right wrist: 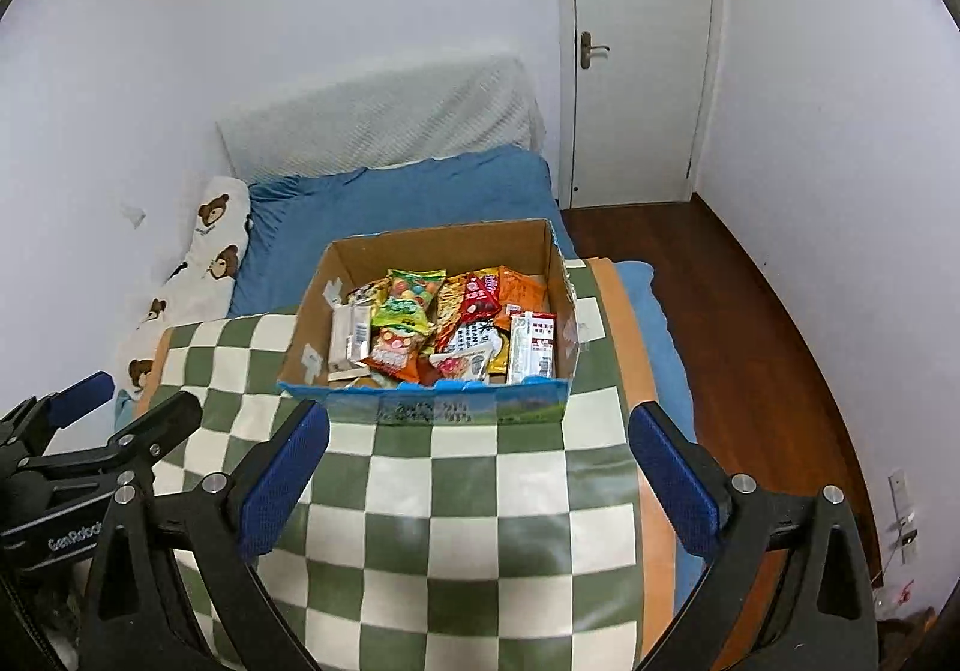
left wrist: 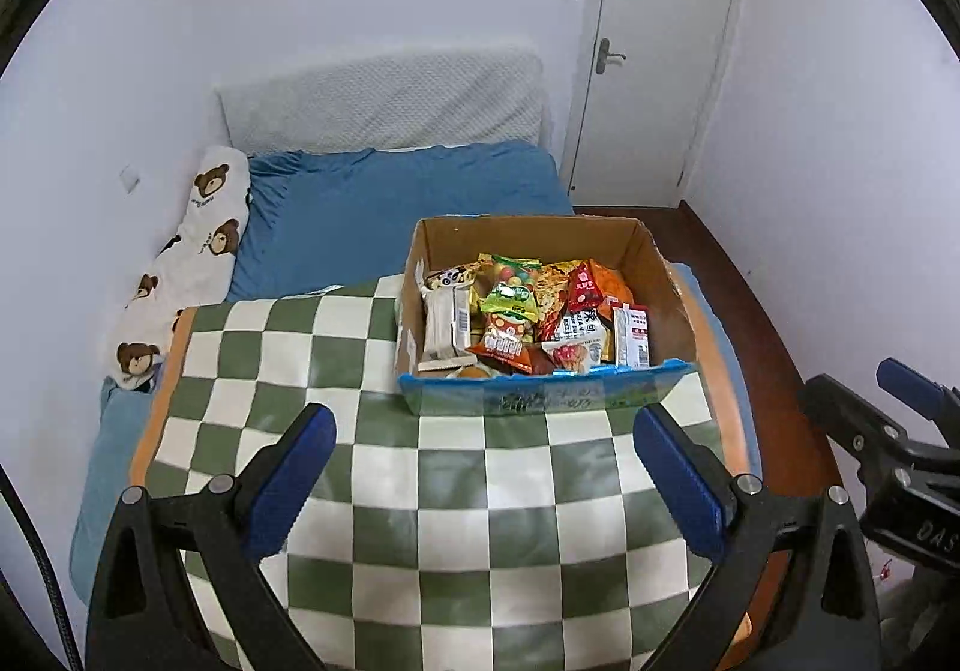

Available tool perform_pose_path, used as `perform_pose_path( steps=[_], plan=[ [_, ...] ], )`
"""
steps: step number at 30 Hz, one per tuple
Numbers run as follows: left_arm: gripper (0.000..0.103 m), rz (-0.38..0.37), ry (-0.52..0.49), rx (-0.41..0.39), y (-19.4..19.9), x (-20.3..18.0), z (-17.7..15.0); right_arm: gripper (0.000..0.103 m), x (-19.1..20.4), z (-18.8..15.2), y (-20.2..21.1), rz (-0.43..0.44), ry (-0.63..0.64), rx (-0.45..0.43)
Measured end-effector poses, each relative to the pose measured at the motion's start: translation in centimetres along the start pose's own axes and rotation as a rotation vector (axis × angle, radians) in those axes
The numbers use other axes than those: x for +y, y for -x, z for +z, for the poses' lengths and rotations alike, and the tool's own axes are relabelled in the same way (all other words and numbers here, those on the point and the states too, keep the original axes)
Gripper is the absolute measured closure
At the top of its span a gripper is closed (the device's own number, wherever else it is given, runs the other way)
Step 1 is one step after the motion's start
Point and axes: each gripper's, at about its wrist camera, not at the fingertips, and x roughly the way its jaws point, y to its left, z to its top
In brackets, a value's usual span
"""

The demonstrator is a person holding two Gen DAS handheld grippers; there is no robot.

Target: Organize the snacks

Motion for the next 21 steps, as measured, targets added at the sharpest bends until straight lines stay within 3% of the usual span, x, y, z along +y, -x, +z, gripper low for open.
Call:
perform_pose_path(
  steps=[10,21],
  plan=[
    [0.001,0.04,-0.011,-0.053,5.1,0.2,-2.0,0.001,1.2,-2.2,5.9,0.019,0.021,-0.042],
    [0.001,0.056,-0.007,-0.085,6.8,0.4,-2.4,0.001,1.5,-2.4,7.0,0.012,0.03,-0.059]
  ],
)
